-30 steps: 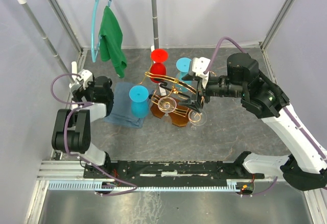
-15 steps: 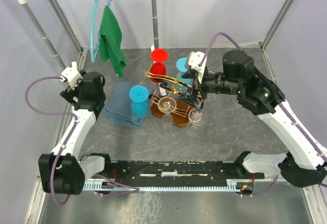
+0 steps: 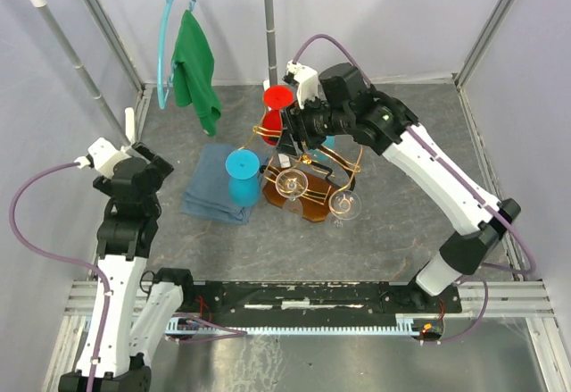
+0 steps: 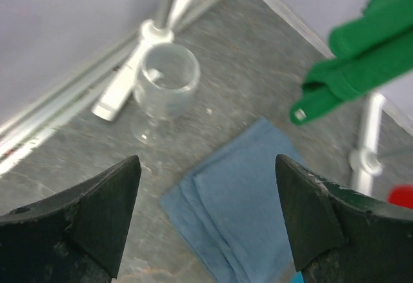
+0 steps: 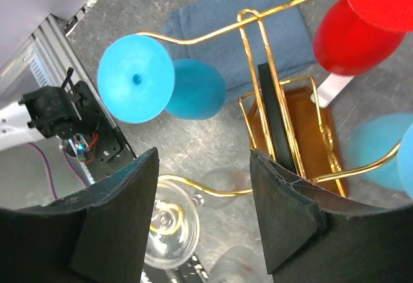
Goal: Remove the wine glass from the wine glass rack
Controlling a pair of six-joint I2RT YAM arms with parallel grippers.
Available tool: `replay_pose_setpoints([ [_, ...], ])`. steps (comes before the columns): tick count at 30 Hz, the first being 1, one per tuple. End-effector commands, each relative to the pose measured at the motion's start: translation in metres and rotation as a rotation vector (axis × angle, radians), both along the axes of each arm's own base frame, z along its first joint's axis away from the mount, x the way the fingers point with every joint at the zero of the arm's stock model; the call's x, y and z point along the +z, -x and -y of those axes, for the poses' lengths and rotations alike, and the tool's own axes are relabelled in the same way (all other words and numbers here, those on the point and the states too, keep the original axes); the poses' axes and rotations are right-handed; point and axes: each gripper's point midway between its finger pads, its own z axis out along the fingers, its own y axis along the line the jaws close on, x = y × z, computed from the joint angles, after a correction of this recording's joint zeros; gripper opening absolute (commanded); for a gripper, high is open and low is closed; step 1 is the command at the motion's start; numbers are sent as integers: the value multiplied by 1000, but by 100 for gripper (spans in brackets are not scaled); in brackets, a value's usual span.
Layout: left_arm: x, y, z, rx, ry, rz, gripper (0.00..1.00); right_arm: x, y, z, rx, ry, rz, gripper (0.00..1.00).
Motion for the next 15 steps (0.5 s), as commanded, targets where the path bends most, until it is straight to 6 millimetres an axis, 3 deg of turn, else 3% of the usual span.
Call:
replay_pose_setpoints([
  [1,7,-4,49,-241,156,20,90,13,-19,4,-159,-67,-62,64],
  [3,18,-5,59,-297,173,46,89,9,-31,24,-236,-48,-52,59],
  [9,49,-2,75,-394,186,113,88,8,-76,103,-467,-115,-100,55],
  [15,53,0,82,-433,203,112,89,-4,-102,121,-517,-176,-169,55],
])
